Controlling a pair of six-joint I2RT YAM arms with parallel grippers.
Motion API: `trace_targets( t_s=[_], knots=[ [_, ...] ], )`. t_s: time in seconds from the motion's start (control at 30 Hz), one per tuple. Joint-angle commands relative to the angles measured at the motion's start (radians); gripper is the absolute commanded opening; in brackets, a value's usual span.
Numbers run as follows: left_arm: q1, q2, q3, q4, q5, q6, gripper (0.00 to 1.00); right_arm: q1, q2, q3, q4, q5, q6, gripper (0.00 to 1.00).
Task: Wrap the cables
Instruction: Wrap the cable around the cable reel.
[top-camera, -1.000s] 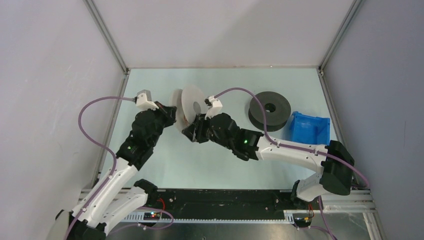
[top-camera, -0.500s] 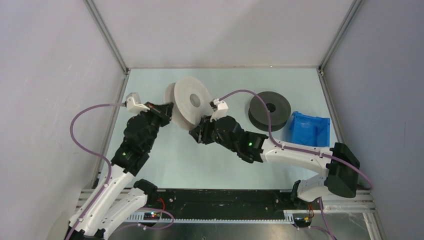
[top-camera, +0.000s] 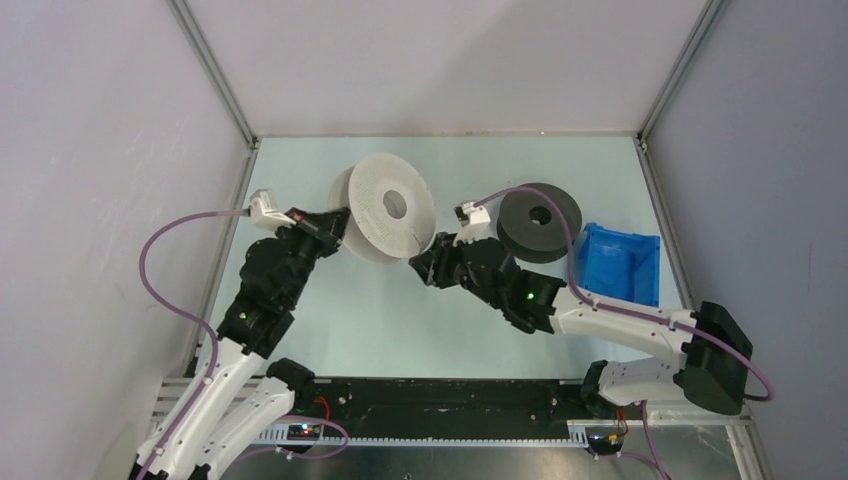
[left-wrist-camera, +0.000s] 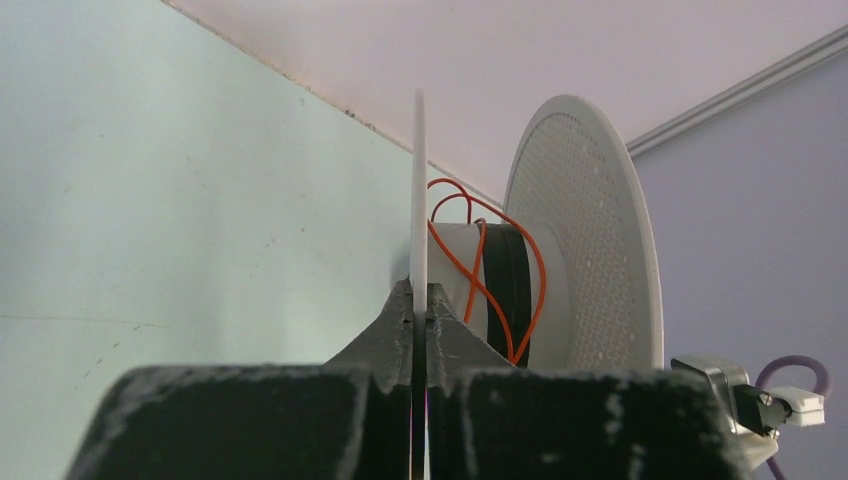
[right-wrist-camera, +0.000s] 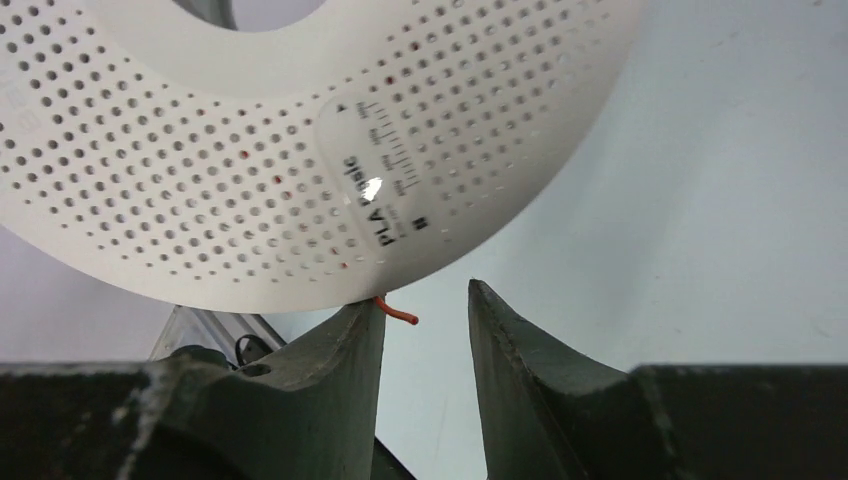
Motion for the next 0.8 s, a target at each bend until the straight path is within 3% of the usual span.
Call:
trace_targets(
  t_s=[0.0, 0.1, 0.27, 0.47, 0.6, 0.77],
  knots=[
    [0.011, -0.026, 0.012, 0.121, 0.084, -0.019, 0.00, -0.016, -0.109, -0.030, 0.025, 0.040, -0.058, 0.41],
    [0.047, -0.012, 0.000, 0.132, 0.145, -0.025, 0.00, -0.020, -0.173, -0.050, -0.018, 0.007, -0.086, 0.42],
    [0.169, 0.019, -0.037, 0.188, 0.367, -0.091, 0.00, -0.035, -0.293, -0.087, -0.090, -0.096, -0.139, 0.42],
    [0.275, 0.055, -0.071, 0.256, 0.545, -0.179, 0.00, -0.047, -0.388, -0.137, -0.156, -0.067, -0.142, 0.41],
    [0.285, 0.049, -0.075, 0.262, 0.545, -0.189, 0.00, -0.063, -0.403, -0.168, -0.124, -0.075, -0.129, 0.41],
    [0.284, 0.023, -0.103, 0.262, 0.448, -0.249, 0.00, -0.007, -0.374, -0.220, 0.120, -0.080, -0.203, 0.42]
  ],
)
